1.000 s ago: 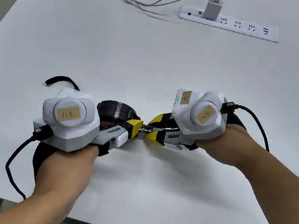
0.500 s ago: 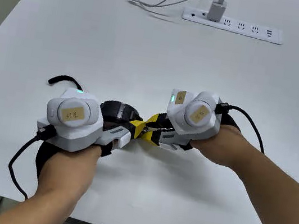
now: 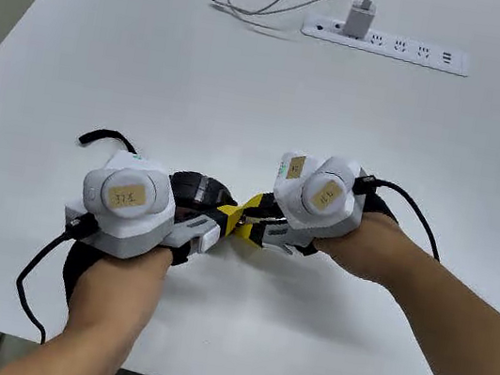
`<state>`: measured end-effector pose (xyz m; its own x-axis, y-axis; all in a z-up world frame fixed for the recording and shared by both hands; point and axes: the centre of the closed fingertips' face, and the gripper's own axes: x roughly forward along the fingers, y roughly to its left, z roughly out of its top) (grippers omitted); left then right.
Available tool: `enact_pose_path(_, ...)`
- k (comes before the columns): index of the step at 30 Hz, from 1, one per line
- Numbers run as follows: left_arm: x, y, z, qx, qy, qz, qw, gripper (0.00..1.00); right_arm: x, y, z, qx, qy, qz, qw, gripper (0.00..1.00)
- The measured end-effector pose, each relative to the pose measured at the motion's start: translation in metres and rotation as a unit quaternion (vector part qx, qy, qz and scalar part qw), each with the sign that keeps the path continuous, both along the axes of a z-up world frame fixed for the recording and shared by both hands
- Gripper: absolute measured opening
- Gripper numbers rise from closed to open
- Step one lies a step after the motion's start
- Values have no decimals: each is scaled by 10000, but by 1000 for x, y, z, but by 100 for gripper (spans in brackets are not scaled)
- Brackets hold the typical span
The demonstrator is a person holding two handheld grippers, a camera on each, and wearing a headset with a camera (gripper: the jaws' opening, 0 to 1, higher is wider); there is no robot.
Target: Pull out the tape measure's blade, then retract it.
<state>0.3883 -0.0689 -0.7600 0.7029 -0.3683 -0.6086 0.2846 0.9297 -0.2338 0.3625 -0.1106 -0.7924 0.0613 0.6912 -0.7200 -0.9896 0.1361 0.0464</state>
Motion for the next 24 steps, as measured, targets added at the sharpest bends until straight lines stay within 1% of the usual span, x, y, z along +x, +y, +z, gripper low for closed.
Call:
enact_pose_path(3, 1, 0, 1, 59, -36, -51, 10000, 60, 1, -1, 2, 3, -11, -47, 10000, 15)
enact_pose_path(6, 1, 0, 3, 155, -138, -112, 9997, 60, 2, -3, 2, -9, 10, -93, 10000, 18)
enact_pose_path(7, 1, -1, 3, 153, -134, -104, 9997, 60, 2, -3, 2, -6, 9, -107, 9999, 19)
enact_pose_path(8, 1, 0, 4, 130, -144, -84, 9998, 60, 1, -4, 2, 9, 73, -140, 9999, 20)
enact_pose_path(14, 1, 0, 7, 92, -182, -92, 9997, 60, 1, -4, 3, 25, 73, -168, 9998, 21)
enact_pose_path(21, 3, -2, 15, -22, -302, -134, 9994, 62, 0, -7, 6, 69, 93, -261, 9996, 24)
enact_pose_path(22, 3, -2, 15, -42, -301, -130, 9995, 63, 0, -7, 6, 69, 102, -271, 9996, 24)
enact_pose_path(24, 3, -2, 16, 15, -342, -164, 9993, 63, 0, -8, 6, 65, 111, -281, 9995, 24)
